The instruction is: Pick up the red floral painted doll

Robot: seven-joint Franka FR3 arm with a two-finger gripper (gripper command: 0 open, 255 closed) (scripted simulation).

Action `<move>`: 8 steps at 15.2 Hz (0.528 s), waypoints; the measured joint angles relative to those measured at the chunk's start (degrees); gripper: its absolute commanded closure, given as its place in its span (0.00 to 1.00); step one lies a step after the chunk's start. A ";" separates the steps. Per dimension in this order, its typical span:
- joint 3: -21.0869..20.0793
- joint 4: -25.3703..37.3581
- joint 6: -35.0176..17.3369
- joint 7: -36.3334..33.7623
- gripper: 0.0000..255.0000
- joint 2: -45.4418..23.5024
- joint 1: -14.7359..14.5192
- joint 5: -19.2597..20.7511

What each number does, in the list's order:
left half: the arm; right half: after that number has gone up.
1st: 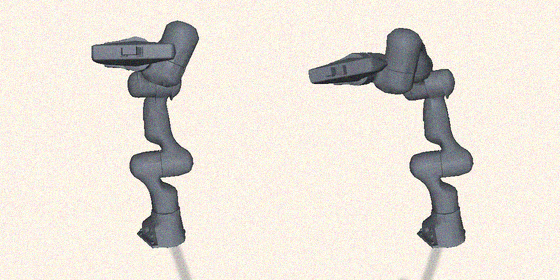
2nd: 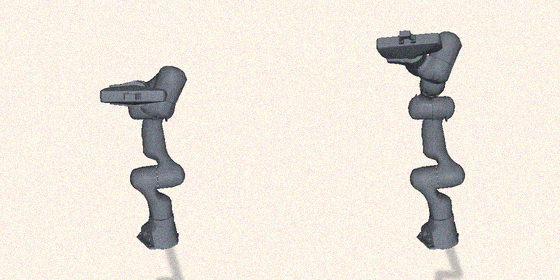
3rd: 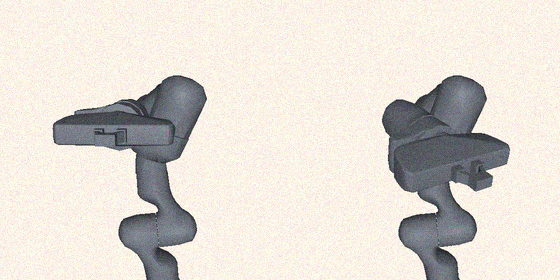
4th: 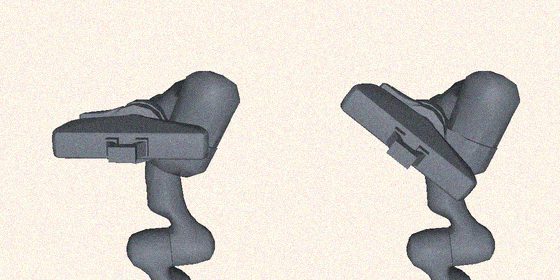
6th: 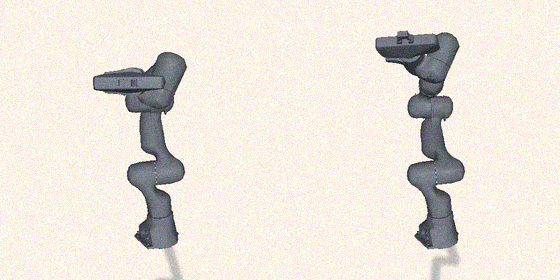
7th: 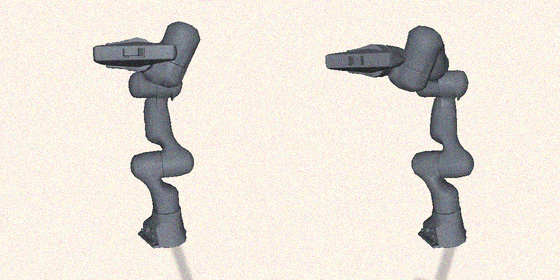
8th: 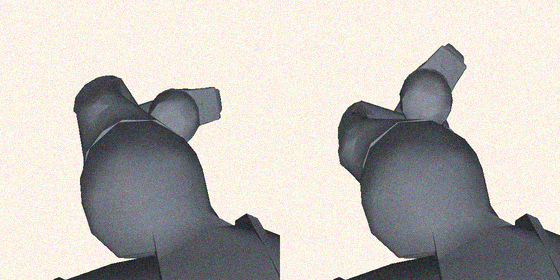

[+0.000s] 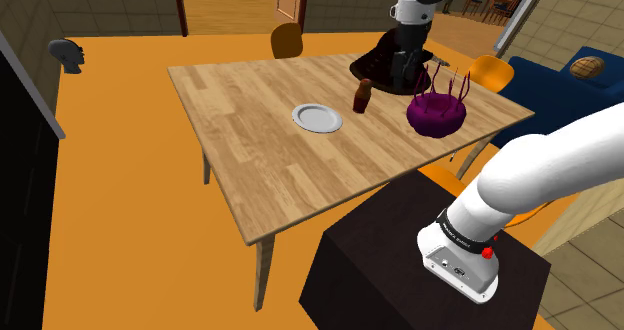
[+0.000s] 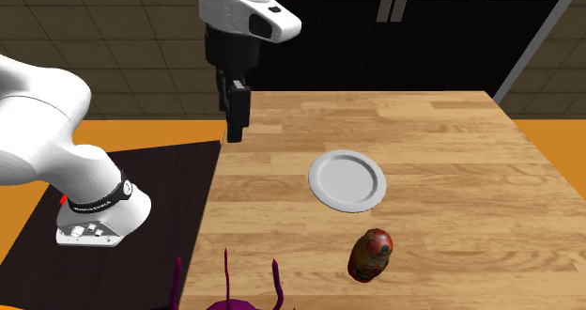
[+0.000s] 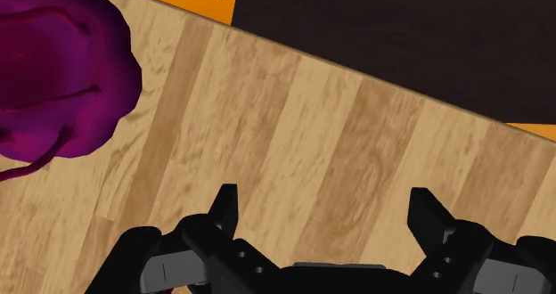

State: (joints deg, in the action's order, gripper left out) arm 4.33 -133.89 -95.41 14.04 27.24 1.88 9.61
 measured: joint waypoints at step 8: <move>5.16 10.32 -6.87 6.55 0.00 -17.09 2.11 0.05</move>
State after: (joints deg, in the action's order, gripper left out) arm 9.49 -123.58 -102.28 20.59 10.15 3.99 9.66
